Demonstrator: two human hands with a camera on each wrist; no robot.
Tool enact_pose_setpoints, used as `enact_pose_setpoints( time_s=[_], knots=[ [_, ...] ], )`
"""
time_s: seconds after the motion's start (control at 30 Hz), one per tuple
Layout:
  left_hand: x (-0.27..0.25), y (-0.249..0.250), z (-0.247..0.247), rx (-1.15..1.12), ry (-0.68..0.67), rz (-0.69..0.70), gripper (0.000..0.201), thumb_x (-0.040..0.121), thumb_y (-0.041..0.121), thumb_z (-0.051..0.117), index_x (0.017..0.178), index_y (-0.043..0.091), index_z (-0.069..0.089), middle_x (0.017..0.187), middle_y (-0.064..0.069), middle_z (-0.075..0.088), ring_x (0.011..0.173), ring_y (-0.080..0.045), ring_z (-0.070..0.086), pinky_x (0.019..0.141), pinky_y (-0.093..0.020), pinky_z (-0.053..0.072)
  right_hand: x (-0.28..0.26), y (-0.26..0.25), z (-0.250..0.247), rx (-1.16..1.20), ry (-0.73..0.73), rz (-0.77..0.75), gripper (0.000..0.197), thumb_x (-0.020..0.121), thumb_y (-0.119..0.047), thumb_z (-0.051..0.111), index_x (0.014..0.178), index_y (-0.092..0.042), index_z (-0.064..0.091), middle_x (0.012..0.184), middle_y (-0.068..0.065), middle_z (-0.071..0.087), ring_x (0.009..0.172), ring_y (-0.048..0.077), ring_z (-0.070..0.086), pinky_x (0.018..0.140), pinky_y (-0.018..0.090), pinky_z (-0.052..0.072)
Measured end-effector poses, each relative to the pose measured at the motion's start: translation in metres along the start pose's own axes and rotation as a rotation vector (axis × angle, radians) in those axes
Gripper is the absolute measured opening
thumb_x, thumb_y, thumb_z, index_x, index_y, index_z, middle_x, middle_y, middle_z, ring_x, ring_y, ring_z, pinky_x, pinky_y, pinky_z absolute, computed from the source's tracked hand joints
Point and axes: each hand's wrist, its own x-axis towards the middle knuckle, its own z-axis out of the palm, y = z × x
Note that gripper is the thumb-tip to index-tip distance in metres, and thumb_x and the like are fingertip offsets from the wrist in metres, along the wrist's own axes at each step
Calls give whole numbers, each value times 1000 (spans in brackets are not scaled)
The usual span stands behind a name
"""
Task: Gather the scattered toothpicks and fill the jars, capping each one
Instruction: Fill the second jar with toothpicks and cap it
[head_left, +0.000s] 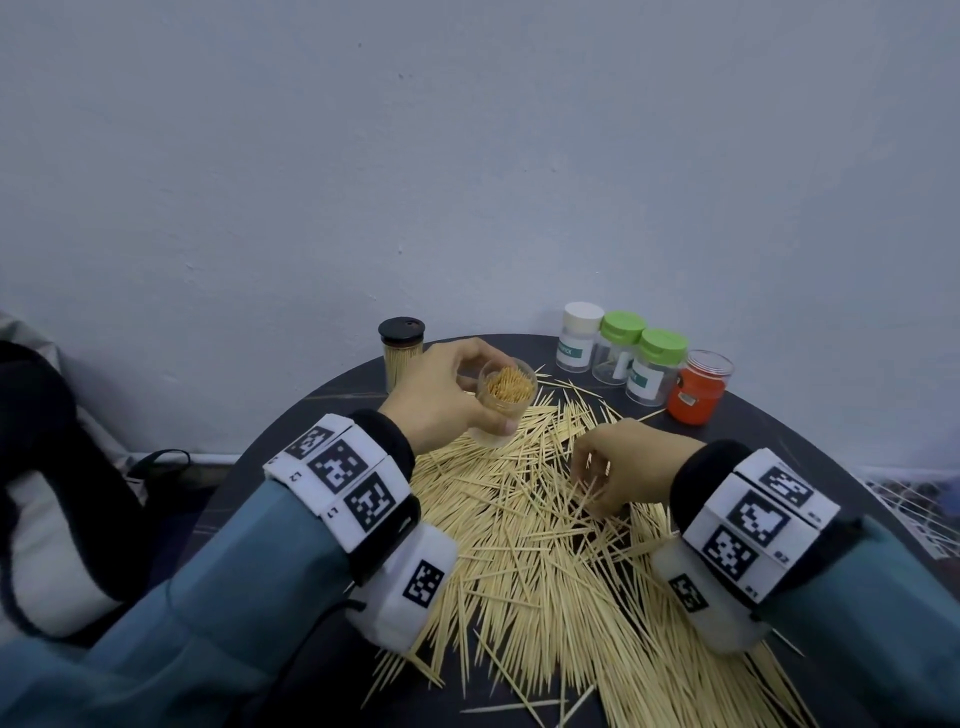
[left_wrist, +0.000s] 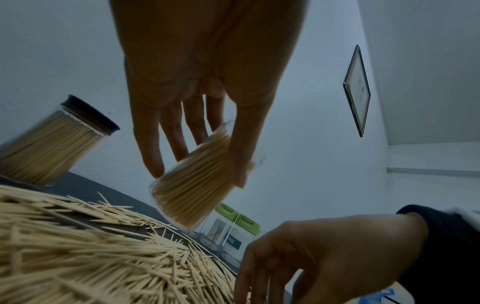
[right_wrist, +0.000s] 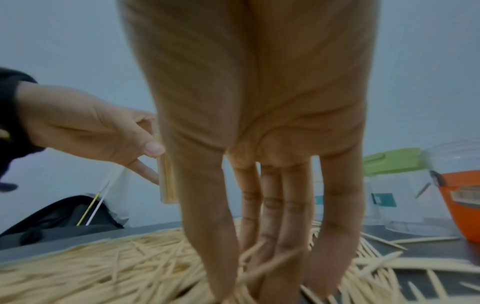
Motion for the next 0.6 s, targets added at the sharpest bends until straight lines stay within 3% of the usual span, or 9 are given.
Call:
enact_pose_setpoints(
  time_s=[0.1,0.2,0.27,0.4,0.6],
  knots=[
    [1,0,0,0,0,1,53,61,4,84,107,18,63,107,5,64,90,-4,60,73,-18,48,0,0,-1,52,-19,1,33,84,-28,66,113,-14,59,113,3,61,99,17,59,82,26,50],
    [1,0,1,11,-5,0,53,61,4,84,108,18,63,106,6,64,90,-3,60,72,-16,48,0,-4,2,112,-52,12,45,81,-45,65,113,-14,59,111,3,62,97,18,62,84,29,54],
    [0,0,1,13,-6,1,54,60,4,84,108,17,64,107,5,64,92,-6,61,75,-19,49,1,-8,7,97,-44,0,43,77,-43,70,109,-16,58,108,0,61,91,15,58,80,27,51],
    [0,0,2,24,-3,-4,55,59,4,85,109,18,64,108,4,64,95,-12,62,82,-27,52,4,-10,12,125,2,-21,24,75,-32,75,83,-22,54,95,-2,60,79,11,55,63,18,46],
    [0,0,2,31,-3,-12,55,59,5,85,108,19,63,108,5,64,97,-13,62,84,-31,52,4,-8,6,185,-12,-22,17,78,-21,73,75,-17,57,84,3,67,59,8,58,60,20,51]
  ],
)
